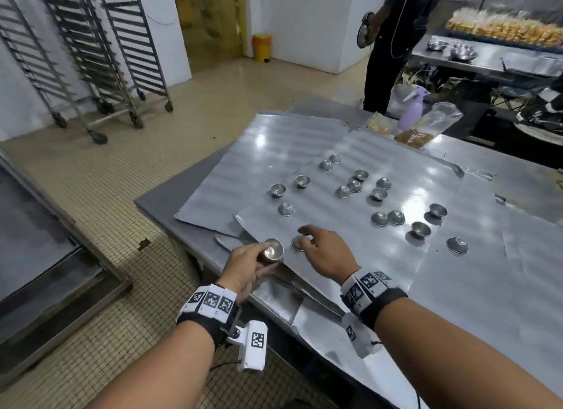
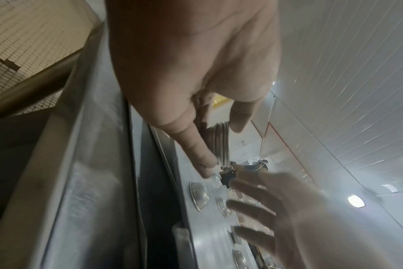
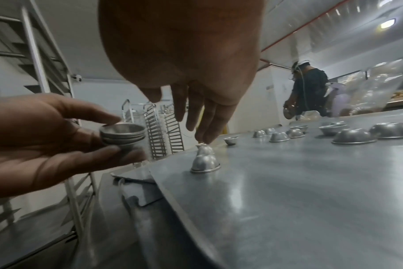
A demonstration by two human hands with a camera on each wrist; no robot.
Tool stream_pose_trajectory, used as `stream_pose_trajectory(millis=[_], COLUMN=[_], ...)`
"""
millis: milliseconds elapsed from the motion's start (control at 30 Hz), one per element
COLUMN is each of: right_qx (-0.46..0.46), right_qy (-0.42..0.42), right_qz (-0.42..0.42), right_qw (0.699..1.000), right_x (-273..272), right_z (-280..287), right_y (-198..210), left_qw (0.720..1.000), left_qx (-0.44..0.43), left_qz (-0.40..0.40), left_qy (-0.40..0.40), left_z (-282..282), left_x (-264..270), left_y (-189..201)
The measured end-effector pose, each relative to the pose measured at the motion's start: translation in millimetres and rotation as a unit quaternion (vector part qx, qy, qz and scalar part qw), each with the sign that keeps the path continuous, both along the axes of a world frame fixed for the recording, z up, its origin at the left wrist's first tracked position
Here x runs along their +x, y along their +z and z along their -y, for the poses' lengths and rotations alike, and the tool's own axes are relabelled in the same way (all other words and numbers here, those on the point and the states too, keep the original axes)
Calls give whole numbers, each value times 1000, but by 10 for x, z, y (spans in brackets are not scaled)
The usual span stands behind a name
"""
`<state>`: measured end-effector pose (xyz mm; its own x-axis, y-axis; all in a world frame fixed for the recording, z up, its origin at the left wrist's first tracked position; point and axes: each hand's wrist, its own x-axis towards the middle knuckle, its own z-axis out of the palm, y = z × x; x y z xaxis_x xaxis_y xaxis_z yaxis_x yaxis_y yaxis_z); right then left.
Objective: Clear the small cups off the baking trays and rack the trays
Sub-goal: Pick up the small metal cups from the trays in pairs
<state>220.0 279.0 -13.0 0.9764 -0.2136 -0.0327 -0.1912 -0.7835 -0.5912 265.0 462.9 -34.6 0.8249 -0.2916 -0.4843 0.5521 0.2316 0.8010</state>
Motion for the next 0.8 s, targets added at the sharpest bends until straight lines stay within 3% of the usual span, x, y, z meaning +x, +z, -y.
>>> stream_pose_trajectory(millis=[167, 400, 800], right_qx=[-80, -108, -98], right_qy=[-2, 70, 52], right_qz=[-109, -172, -134], right_qw=[991, 977, 985], right_x=[157, 430, 437], right_z=[257, 232, 430], right_y=[-121, -278, -456], left_qw=[1000, 999, 999], left_qx=[9, -8, 36], left_qz=[-22, -29, -8], left_qy=[10, 24, 4], left_z=[-7, 117, 424], left_x=[84, 164, 377], left_y=[-21, 34, -42])
